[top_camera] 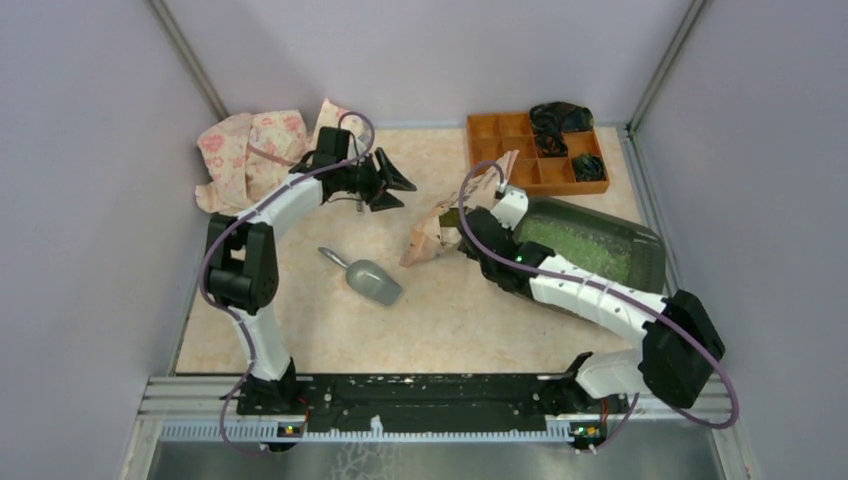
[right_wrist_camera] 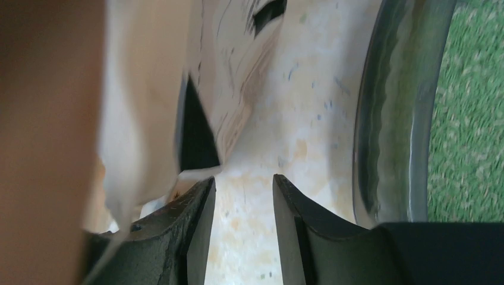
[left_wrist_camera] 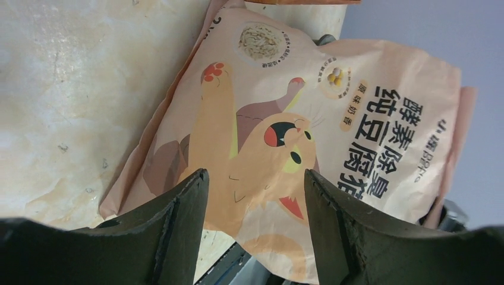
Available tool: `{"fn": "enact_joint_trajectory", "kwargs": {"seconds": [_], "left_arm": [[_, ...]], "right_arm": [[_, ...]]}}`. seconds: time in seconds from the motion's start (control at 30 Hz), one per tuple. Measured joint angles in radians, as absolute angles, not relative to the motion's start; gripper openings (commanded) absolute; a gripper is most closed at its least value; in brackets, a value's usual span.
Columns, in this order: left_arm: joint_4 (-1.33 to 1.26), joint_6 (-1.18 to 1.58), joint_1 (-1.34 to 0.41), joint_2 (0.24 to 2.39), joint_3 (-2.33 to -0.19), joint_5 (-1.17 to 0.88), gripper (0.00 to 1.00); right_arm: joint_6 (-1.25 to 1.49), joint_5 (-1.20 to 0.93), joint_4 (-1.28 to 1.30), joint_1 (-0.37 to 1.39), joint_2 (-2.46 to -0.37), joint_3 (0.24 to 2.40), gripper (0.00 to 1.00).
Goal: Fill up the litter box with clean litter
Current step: Close the cat litter bag at the center of the board.
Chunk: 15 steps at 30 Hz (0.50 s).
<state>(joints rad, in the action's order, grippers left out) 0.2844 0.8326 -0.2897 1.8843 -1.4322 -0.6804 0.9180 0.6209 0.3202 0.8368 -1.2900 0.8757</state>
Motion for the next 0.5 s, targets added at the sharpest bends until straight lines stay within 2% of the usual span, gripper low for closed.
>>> {"fn": "enact_joint_trajectory", "kwargs": {"seconds": [0.2, 0.5], "left_arm": [[0.281, 0.834, -0.290, 1.940, -1.445, -0.680, 0.65], [0.249, 0.865, -0.318, 1.978, -1.445, -0.686, 0.62]], "right_arm": [[0.806, 0.583, 0.218, 0.722, -1.384, 0.953, 0.42], [0.762, 0.418, 0.033, 0.704, -1.538, 0.985, 0.38]]}}
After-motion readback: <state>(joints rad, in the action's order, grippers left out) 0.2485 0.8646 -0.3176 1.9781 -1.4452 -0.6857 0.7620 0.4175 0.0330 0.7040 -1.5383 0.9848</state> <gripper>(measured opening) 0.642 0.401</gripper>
